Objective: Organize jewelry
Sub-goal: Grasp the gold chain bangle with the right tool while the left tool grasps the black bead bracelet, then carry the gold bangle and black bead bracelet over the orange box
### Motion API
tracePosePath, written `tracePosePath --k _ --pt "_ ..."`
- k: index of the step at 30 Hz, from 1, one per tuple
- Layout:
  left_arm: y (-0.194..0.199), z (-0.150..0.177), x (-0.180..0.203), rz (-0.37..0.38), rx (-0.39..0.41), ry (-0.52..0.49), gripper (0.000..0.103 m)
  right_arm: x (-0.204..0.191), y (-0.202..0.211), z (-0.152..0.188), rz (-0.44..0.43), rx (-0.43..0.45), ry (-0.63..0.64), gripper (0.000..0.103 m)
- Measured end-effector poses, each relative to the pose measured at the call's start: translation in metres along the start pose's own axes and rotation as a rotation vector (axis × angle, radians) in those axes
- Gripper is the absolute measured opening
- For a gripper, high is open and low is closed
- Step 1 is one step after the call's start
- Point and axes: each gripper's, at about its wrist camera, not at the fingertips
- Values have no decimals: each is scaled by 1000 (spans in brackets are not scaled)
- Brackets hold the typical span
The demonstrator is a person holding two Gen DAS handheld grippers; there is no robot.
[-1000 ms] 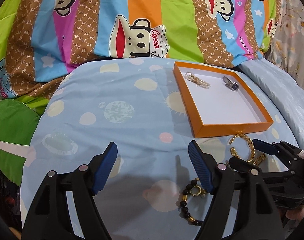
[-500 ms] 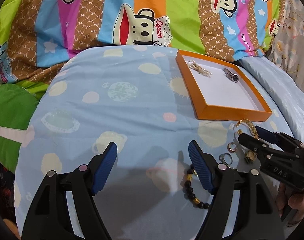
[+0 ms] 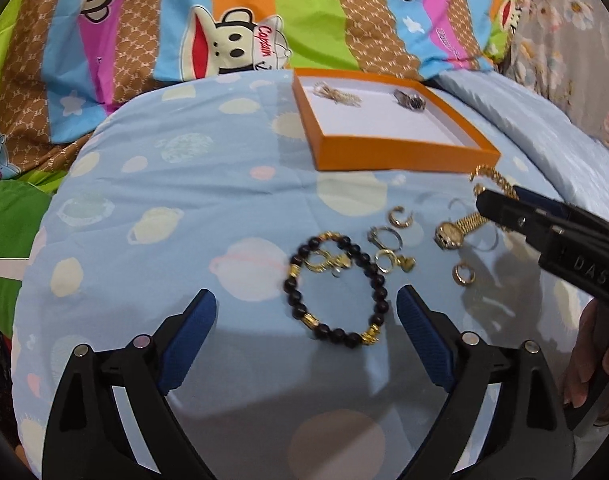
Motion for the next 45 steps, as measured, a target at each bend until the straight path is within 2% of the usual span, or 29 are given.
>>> tracePosePath --k 5,9,12,18,25,29,31,35,37,41,43,45 --pt "-5 0 8 -18 -19 -24 89 2 0 1 -6 4 -7 56" --pt "-6 1 8 -28 -17 -28 82 1 -3 2 -10 -7 -5 56" --pt "-4 2 10 -24 -6 -35 72 2 -4 2 -14 -9 -4 56" --pt "-1 -1 -2 45 -4 31 72 4 -4 3 -16 -8 -13 56" --pt "-3 -2 4 12 1 -1 68 5 -5 3 -25 -14 -17 56" --pt "-4 -5 -6 34 -7 52 65 5 -4 3 -28 -10 -21 56" --pt "-4 -6 -12 31 -4 69 55 6 -4 2 -29 -10 -23 56" --pt "-6 -7 -16 24 -12 73 54 7 -4 2 -30 -11 -22 56" --pt "-8 -6 -12 -11 -2 40 41 7 -5 2 -30 -10 -21 56" --pt "-8 -6 -11 -15 7 33 25 7 -5 2 -30 -10 -16 56" --pt "-8 -6 -11 -14 9 34 12 7 -5 2 -30 -11 -17 56" --pt "-8 -6 -11 -8 9 32 9 7 -5 2 -30 -10 -17 56"
Point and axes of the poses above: each gripper's, at about its wrist camera, not at the fingertips, and y roughly against the way its jaws point, x to its right, z to its underside, and after that the axes turned 12 degrees about -z, right-handed
